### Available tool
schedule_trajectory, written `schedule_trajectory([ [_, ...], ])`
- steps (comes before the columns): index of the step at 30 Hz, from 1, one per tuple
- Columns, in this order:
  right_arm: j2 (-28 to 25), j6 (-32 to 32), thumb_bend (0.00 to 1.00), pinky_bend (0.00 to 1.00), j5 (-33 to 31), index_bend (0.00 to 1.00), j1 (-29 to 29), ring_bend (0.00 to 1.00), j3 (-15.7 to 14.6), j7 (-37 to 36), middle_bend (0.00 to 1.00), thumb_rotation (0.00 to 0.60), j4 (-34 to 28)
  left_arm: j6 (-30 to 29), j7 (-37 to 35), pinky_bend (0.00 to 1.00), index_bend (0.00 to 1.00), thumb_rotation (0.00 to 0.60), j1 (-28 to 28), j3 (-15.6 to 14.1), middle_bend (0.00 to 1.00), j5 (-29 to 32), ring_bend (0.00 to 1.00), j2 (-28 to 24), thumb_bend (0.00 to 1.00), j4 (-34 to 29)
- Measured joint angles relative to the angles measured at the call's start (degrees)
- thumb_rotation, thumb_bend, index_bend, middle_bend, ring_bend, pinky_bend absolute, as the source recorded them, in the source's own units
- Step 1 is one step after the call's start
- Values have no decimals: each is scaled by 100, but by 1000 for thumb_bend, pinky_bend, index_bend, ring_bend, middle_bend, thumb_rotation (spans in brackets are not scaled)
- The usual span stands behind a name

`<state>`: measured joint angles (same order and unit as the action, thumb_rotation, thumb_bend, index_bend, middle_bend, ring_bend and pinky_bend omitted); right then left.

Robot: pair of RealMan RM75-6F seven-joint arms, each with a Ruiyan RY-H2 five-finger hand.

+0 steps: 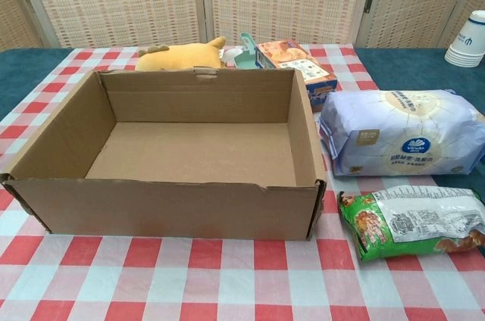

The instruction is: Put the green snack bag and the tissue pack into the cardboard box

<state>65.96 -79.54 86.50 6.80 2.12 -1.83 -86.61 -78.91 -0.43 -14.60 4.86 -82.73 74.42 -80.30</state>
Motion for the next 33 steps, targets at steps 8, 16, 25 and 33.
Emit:
schedule_trajectory([
  [8,38,46,0,34,-10,143,10,0,-30,-6,12,600,-10,-26,-46,216,84,600,6,-11,4,-52,0,-18,187,-8],
  [16,-63,-60,0,34,36,143,29,0,28,29,12,600,-199,-8,-63,215,84,600,5,-8,5,-52,0,-25,187,7],
  [25,-34,56,0,34,42,139,107,0,23,-38,12,600,-195,24,22,216,84,600,28,-46,5,-33,0,-14,186,0],
  [33,6,157,0,34,147,139,218,0,-4,29,12,600,-274,-29,38,209,84,600,47,-35,5,-47,0,-10,187,-15],
])
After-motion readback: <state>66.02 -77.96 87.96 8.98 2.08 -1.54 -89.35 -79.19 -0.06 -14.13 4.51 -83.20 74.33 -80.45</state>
